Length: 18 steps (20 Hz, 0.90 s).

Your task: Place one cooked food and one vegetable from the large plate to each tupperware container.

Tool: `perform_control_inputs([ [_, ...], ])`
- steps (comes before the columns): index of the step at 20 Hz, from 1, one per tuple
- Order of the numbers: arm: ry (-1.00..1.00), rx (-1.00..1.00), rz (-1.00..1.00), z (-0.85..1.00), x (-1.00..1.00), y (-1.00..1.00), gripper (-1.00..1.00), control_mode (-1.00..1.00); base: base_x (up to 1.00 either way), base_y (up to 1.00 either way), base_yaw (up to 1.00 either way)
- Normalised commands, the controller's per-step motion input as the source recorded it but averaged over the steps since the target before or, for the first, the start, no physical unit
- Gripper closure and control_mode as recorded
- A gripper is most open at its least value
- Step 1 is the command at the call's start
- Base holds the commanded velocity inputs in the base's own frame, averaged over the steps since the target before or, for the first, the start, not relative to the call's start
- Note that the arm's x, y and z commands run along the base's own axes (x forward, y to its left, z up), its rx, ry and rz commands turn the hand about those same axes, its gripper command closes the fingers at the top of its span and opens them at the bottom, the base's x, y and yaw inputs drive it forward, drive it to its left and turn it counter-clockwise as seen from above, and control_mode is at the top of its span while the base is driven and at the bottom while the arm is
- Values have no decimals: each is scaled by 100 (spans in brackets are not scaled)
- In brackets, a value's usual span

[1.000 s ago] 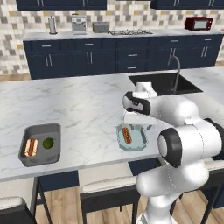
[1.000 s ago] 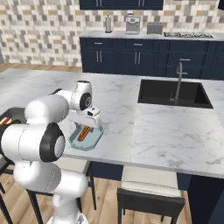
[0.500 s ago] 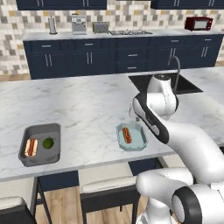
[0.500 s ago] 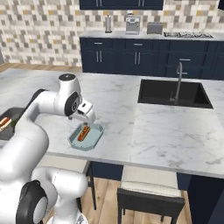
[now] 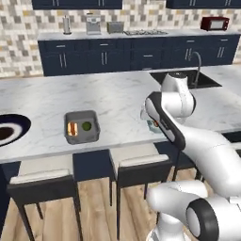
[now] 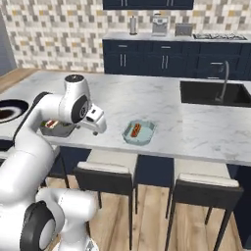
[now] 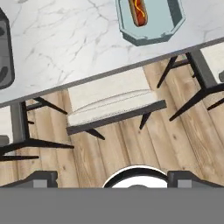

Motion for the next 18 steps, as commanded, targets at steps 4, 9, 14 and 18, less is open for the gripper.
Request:
perform_control_inputs([
  [4, 0, 0, 0, 0, 0, 0, -100, 100, -65, 100, -6],
  [9, 0, 0, 0, 0, 0, 0, -100, 100, 19, 100, -3],
  [14, 0, 0, 0, 0, 0, 0, -100, 100, 62, 100, 0],
  [18, 0, 0, 0, 0, 0, 0, -100, 100, 42, 100, 0],
])
